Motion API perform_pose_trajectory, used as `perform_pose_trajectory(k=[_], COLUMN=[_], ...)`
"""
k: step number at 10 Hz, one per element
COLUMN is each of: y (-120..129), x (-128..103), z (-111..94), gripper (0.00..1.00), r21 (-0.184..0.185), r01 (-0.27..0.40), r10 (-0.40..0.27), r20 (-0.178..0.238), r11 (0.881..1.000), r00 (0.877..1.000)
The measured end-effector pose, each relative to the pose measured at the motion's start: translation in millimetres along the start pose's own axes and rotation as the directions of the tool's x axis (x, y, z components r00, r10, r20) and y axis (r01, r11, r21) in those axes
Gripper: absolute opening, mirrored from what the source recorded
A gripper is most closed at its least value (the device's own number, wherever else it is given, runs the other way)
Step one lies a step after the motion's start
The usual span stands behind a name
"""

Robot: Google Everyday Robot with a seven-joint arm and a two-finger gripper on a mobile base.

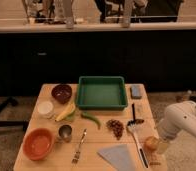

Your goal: Place apple in paper cup

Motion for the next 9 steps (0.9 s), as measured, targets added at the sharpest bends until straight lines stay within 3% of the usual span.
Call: perform_pose_trajectory(k=[5,6,9], y=[2.3,2.5,2.6], x=[-5.9,-6.1,-4.6], z=[18.7,19.7,21.5], gripper=[0.78,0.73,0.39], r21=[-0.011,-0.012,-0.014], r01=[0.015,0.016,0.014], r10=[-0.015,-0.016,-0.014], r20=[0.005,0.004,0.021], r11=[1.000,1.000,1.000], r00=[1.000,1.000,1.000])
